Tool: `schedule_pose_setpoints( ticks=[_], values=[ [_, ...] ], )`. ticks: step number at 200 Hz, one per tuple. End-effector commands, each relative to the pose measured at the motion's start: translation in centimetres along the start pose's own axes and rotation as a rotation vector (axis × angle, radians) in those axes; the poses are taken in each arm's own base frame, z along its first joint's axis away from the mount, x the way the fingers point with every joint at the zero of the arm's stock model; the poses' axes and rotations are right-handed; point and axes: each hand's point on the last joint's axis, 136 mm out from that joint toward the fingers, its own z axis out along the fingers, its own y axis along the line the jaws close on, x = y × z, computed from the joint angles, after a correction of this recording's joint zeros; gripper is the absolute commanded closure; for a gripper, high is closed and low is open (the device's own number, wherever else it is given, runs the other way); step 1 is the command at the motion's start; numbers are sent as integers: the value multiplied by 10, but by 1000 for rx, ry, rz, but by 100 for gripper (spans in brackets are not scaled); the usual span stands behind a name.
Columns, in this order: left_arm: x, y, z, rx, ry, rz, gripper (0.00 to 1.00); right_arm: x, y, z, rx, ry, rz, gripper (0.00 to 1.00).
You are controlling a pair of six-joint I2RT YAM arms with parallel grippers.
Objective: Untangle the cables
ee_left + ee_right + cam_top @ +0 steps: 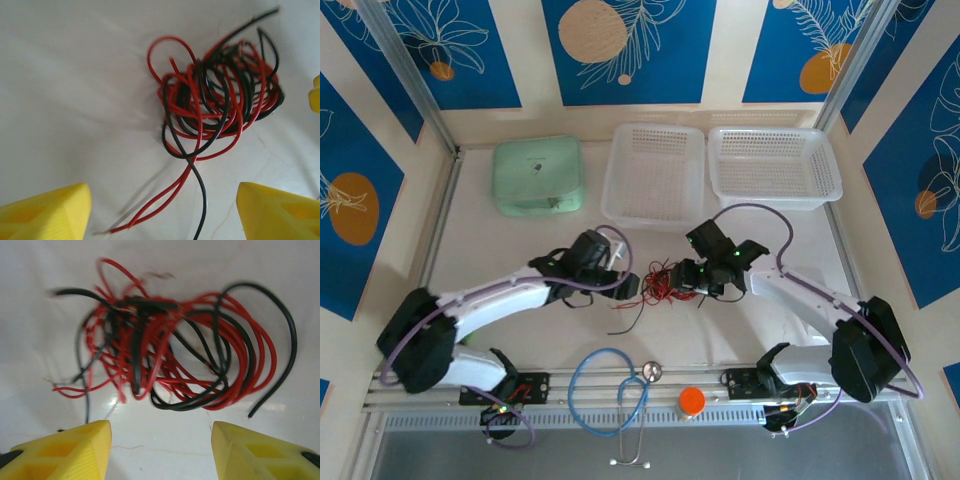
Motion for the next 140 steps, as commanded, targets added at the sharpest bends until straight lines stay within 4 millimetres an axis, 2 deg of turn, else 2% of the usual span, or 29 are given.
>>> schedule_pose_setpoints(
  ticks=[1,46,75,106,116,135,140],
  values=[
    [-25,-32,17,84,-59,25,25,2,1,15,-20,19,121,45],
    [-33,-34,58,66,-56,26,28,0,-17,36,19,-3,191,49],
    [-28,-36,82,58,-7,44,33,-3,-25,42,22,-30,229,55],
    [-22,-32,93,39,10,44,40,-13,-29,37,19,-84,243,71],
    [-23,-30,91,26,1,46,47,-15,-30,35,20,-97,246,80],
    [-26,-24,81,-13,-20,57,69,-18,-33,30,16,-115,249,100],
    [-27,-22,78,-28,-27,61,74,-18,-34,28,16,-118,251,100]
  ],
)
